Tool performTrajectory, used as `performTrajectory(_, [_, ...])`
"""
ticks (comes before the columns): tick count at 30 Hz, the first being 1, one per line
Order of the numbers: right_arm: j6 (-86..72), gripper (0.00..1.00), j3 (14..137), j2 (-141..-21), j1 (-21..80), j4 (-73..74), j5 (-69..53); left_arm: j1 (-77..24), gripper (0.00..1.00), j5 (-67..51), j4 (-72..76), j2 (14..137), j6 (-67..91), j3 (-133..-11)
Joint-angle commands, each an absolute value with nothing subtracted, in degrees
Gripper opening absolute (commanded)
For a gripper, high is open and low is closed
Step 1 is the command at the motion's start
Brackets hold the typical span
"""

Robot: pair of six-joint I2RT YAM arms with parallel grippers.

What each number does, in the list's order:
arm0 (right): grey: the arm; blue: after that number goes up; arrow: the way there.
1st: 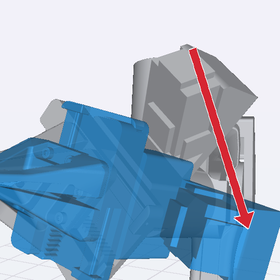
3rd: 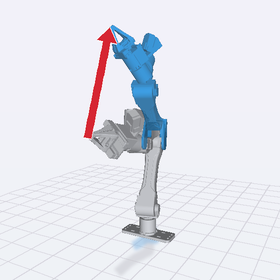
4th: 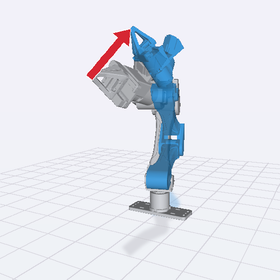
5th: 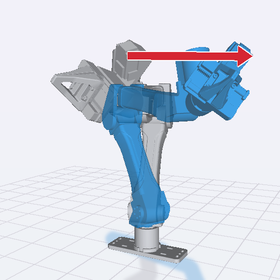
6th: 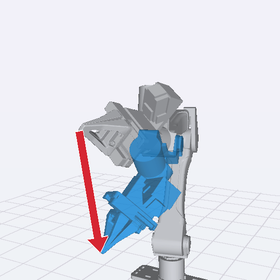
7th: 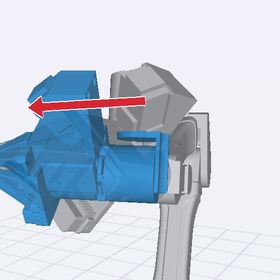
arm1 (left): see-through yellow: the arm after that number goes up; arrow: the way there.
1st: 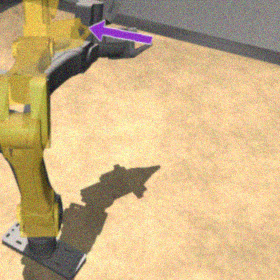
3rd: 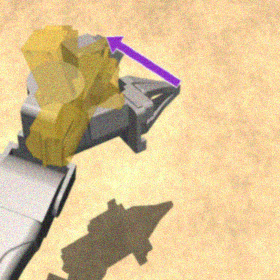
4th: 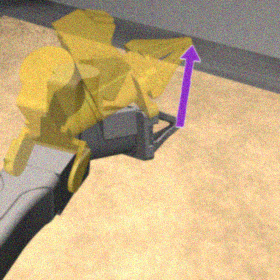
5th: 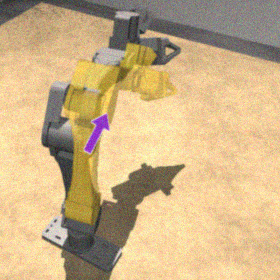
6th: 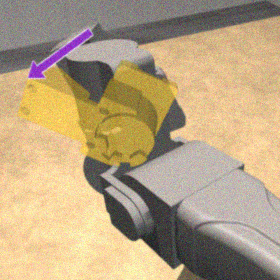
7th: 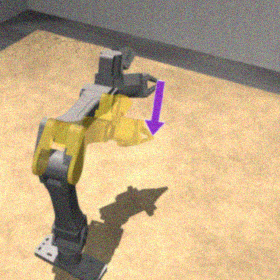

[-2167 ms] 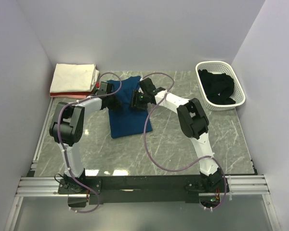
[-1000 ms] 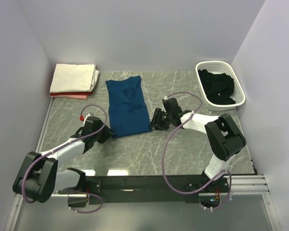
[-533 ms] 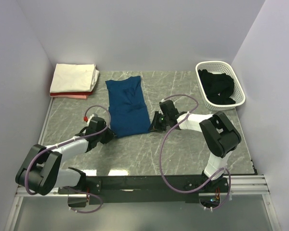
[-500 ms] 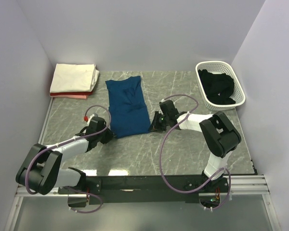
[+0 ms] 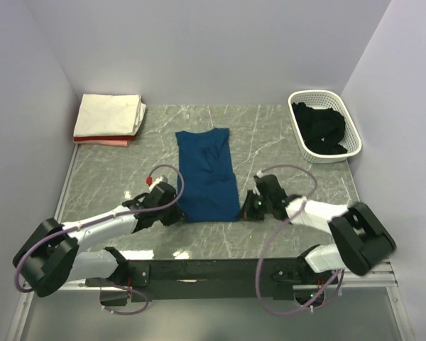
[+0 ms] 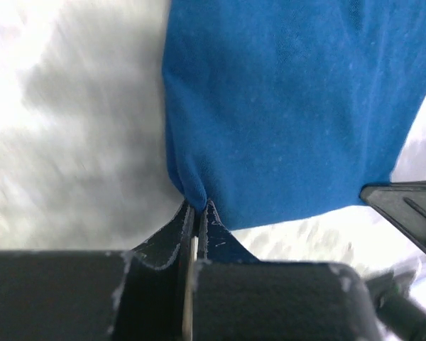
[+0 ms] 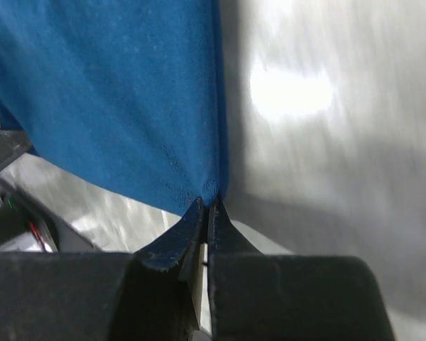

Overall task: Fold and stack the t-shirts
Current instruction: Fold the tshirt

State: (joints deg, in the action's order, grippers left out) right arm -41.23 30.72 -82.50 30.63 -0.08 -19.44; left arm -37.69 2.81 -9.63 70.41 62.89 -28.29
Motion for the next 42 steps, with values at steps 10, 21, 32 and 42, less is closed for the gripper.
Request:
performTrajectory(10, [-54.05,0.02,8.36,-42.67,39.71,15.36,-19.87,-60.81,0.01,6.59,-23.2,62.05,79.62,-24.44])
performTrajectory(21, [-44.68,0.47,29.13,-39.0,40.61,28.66,-3.62,-58.99,0.5,13.62,-36.74,52.38,73.32,-35.32])
performTrajectory(32, [-26.56,0.36,66.77,-88.83,34.28,18.46,-1.32,-28.76,0.34,-2.19,-12.5,70.38,52.38,-42.8])
performTrajectory(42, [-20.04,0.36,92.01,-115.22,32.78,22.76,-3.86,-24.7,0.3,-9.93,1.84,90.95,56.78,-51.93])
